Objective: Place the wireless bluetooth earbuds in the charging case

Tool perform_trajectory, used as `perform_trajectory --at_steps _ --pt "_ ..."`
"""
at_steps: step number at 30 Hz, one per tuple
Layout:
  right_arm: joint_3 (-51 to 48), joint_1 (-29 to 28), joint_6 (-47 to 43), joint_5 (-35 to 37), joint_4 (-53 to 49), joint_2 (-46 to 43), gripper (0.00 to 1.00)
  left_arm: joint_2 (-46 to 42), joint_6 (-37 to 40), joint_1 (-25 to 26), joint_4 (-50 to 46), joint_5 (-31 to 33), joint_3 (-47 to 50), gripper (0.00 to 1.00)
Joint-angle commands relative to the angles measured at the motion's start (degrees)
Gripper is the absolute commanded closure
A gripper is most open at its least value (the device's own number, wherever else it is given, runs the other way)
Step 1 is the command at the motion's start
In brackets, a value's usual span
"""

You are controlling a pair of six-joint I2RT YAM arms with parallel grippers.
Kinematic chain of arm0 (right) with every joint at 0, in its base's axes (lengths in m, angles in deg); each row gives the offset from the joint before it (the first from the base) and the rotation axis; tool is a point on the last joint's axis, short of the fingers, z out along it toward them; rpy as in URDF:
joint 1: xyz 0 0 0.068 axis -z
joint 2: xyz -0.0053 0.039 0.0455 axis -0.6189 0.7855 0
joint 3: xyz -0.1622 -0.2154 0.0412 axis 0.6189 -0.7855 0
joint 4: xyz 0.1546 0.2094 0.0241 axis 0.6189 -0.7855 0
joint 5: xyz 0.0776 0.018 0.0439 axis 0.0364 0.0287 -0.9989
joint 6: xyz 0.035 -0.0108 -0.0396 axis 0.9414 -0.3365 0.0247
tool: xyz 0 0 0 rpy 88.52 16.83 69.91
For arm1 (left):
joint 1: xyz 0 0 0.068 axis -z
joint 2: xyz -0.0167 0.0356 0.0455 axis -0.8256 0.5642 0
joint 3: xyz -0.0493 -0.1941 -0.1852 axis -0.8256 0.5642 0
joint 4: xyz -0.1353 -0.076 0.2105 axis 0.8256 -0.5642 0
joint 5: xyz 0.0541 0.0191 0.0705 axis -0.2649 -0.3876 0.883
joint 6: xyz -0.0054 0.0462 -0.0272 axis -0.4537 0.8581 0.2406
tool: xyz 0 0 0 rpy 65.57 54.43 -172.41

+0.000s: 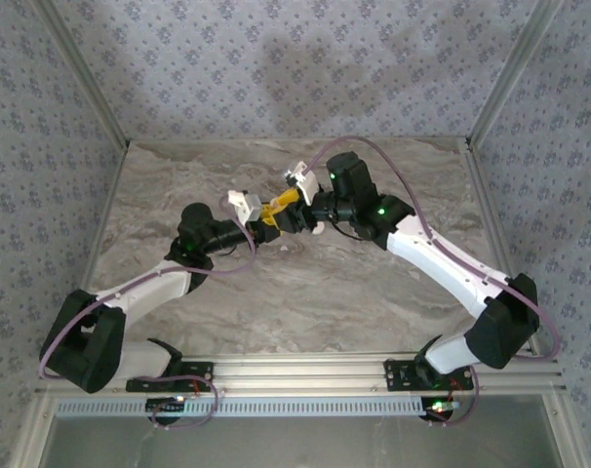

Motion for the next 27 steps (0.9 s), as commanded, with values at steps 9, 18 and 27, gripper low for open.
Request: perform_trajectory --at_steps 9,18,27 --pt "-0.3 1.4 3.3 0.9 0.7 -5.4 0.44 -2.9 2.1 0.3 2.2 -0.6 -2.8 0.80" --pt "-0.9 3.7 4.8 0.4 1.3 -8.3 0.37 -3.4 3.9 0.4 -0.5 -0.9 -2.8 0.80" --pt "0.7 3.2 3.8 0.8 -3.7 -7.4 0.48 -4.3 5.2 0.3 -2.9 -0.7 -2.9 0.80"
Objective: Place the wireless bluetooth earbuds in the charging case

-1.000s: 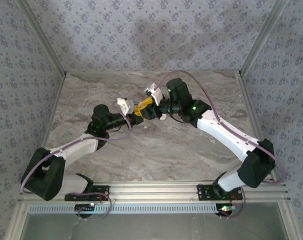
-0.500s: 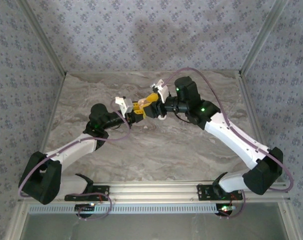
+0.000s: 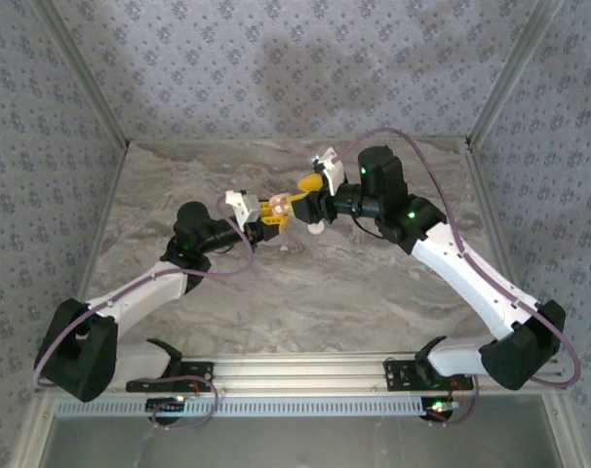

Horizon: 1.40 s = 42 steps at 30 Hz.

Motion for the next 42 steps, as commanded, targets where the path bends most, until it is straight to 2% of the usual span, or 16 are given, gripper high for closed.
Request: perform_trajectory --at_steps 1,7,14,23,32,42 --pt "1.4 -1.0 0.7 -0.1 -2.6 0.3 0.50 -1.5 1.2 0.3 -0.2 -0.6 -2.0 0.80" --pt "2.6 -2.1 2.6 -2.0 -4.0 2.4 0.63 -1.4 0.9 0.3 -0.2 -0.5 -2.0 0.80" --pt "3.5 -2.5 3.1 -3.3 -3.1 4.4 0.69 -1.4 0.7 0.3 -0.2 -0.5 -2.1 0.80" --pt "4.0 -2.6 2.9 -2.5 -3.5 5.3 0.72 -1.5 0.5 0.3 -0.1 -0.5 -2.2 0.80" --pt "3.8 -2.2 2.5 3.3 -5.9 5.4 0.74 -1.8 0.4 0.3 -0.2 -0.5 -2.4 0.80" --pt "4.9 -2.2 2.9 3.2 -4.9 6.6 0.73 -2.0 0.1 0.4 -0.2 -0.8 -2.5 0.80"
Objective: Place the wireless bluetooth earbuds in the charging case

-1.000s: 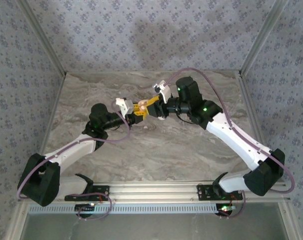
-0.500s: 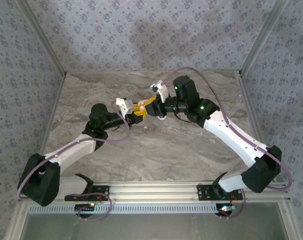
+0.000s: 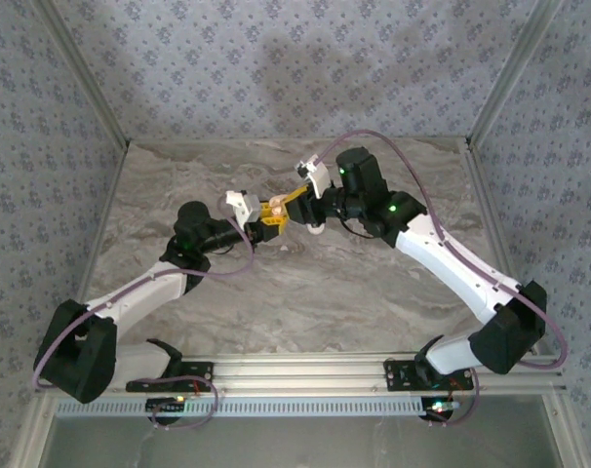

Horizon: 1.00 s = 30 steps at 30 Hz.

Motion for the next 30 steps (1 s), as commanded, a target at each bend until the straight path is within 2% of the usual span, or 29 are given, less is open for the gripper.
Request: perform_trajectory --at_steps 1,6,9,11,16,20,23,30 --pt "2.3 0.0 0.3 0.7 -0.8 0.5 0.73 -1.7 0.1 0.4 1.9 -1.1 -2.3 0.80" --pt "1.6 0.8 -1.3 -2.5 0.4 -2.0 0.62 -1.4 0.7 0.4 1.2 -1.7 -2.4 0.80" --pt "1.1 2.8 -3.4 -6.7 -0.1 -4.2 0.48 -1.5 1.8 0.3 -0.8 -3.0 -3.0 0.80" --pt "0.9 3.8 -8.1 -8.5 -2.0 -5.6 0.40 -1.8 3.9 0.4 -3.9 -3.8 -3.8 0.80" --pt "3.5 5.1 -21.4 -10.4 -12.5 -6.1 0.27 -3.1 11.7 1.1 -14.1 -4.9 -6.1 0.80" --pt "4.0 4.9 -37.7 -11.7 -19.5 -5.5 0.24 -3.4 15.2 1.6 -18.6 -5.5 -7.4 0.80" --pt "3.7 4.8 -41.3 -12.1 -19.8 -4.4 0.19 -3.8 15.9 1.7 -19.4 -5.8 -7.5 0.80" --pt "8.3 4.4 -44.6 -13.8 -22.6 1.2 0.17 -4.2 16.6 2.1 -20.6 -6.2 -7.6 0.80"
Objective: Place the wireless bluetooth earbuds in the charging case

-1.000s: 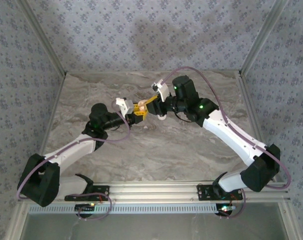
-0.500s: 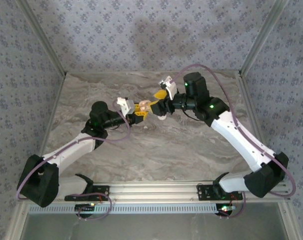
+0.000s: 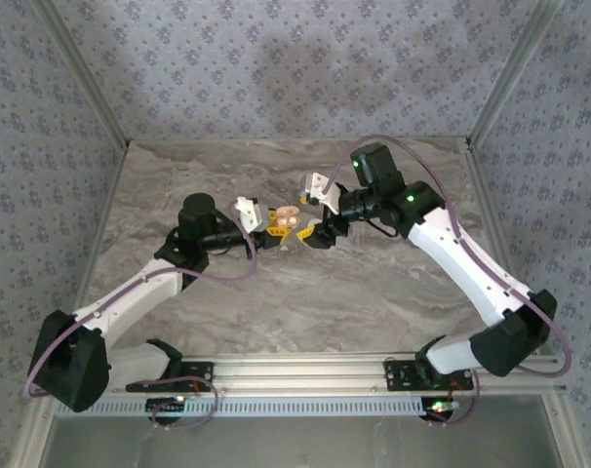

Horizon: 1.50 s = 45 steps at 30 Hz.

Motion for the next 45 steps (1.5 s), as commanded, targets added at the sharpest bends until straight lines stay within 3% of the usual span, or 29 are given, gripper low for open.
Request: perform_trajectory --at_steps 1,8,12,22,27,29,33,36,40,45 --pt "3.0 -0.6 -4.2 -2.1 -2.7 1.9 0.17 -1.4 1.7 0.5 -0.7 -2.1 -2.0 0.80" --pt "5.4 -1.2 -4.6 -5.7 -5.0 5.3 0.18 -1.4 1.4 0.6 -0.6 -1.5 -2.2 0.80" --pt "5.9 -1.3 -5.4 -7.8 -7.5 5.3 0.25 -1.3 0.9 0.6 -0.3 -0.7 -2.1 0.80" --pt "0.7 0.5 -2.6 -11.6 -5.8 -0.7 0.45 -0.9 -1.2 0.5 1.3 0.9 -1.5 0.80" --pt "-4.3 3.1 3.4 -11.8 1.0 -4.8 0.45 -0.1 -5.2 0.5 0.0 3.7 -2.3 0.80" --pt "-8.2 5.2 10.0 -10.0 8.4 -7.2 0.45 1.9 -8.8 0.4 -3.4 5.1 -4.1 0.79" --pt "-14.3 7.6 22.6 0.8 17.5 -11.0 0.44 6.8 -19.8 0.4 -8.3 5.9 -6.8 0.79" --pt "-18.3 8.5 31.5 10.4 17.3 -12.0 0.40 10.8 -31.4 0.4 -8.4 8.0 -6.7 0.80" --pt "-21.6 9.3 38.4 15.9 15.8 -12.7 0.40 15.6 -43.7 0.5 -7.5 10.2 -5.7 0.79" --pt "-26.2 9.3 43.2 19.5 19.7 -14.5 0.41 20.7 -48.3 0.5 -13.6 12.1 -7.4 0.78"
